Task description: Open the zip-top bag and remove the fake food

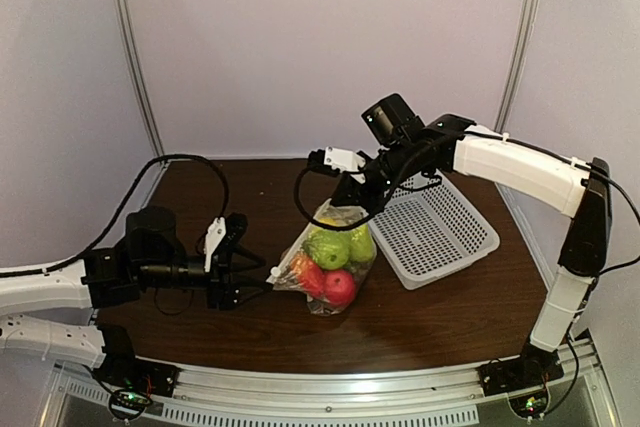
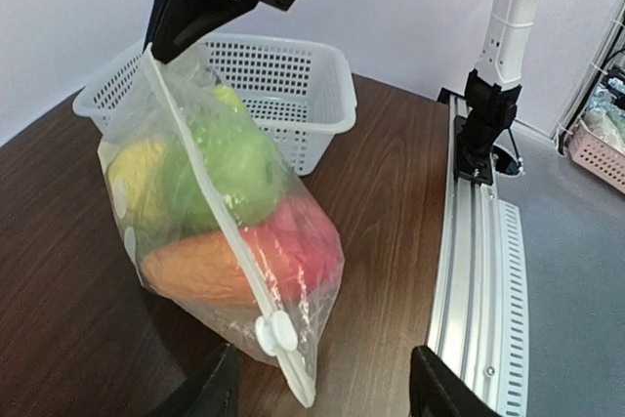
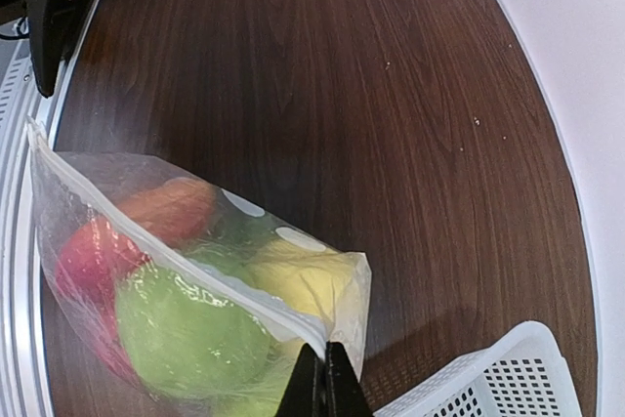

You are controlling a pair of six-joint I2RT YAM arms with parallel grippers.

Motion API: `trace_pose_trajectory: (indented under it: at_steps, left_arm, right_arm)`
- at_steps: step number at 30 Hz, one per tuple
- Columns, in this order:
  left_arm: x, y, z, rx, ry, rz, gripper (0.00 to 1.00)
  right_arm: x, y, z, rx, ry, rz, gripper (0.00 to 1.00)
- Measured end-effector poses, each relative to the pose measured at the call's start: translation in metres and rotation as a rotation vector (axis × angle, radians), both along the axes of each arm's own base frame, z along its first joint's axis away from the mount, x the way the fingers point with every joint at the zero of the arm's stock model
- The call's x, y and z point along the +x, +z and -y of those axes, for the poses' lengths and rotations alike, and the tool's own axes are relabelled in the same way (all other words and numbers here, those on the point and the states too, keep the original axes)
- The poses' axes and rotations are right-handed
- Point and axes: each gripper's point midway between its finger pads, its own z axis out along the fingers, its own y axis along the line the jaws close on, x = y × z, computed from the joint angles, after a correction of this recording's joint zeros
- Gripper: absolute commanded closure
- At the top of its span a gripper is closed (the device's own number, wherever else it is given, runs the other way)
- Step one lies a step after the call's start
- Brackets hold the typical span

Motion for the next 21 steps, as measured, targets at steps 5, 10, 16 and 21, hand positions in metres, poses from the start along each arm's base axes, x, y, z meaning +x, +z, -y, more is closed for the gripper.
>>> trace_pose_trajectory:
  at_steps: [5, 10, 16, 21]
  left_arm:
    - [0.005, -0.022, -0.002, 0.047, 0.052, -0.036, 0.55]
    - [0.014, -0.033, -0.001, 0.066, 0.093, -0.041, 0.70]
    - [0.020, -0.048, 0.003, 0.099, 0.109, -0.066, 0.99]
    - [0.020, -0.047, 0.004, 0.100, 0.110, -0.066, 1.00]
  right_arm:
    - [0.001, -0.003, 0.002, 0.006, -0.013, -0.018, 1.00]
    - [-0.001, -0.002, 0.002, 0.014, -0.010, -0.022, 1.00]
    - [-0.003, -0.005, 0.003, 0.011, -0.006, -0.032, 1.00]
    - [-0.007, -0.007, 0.004, 0.008, 0.014, -0.043, 0.62]
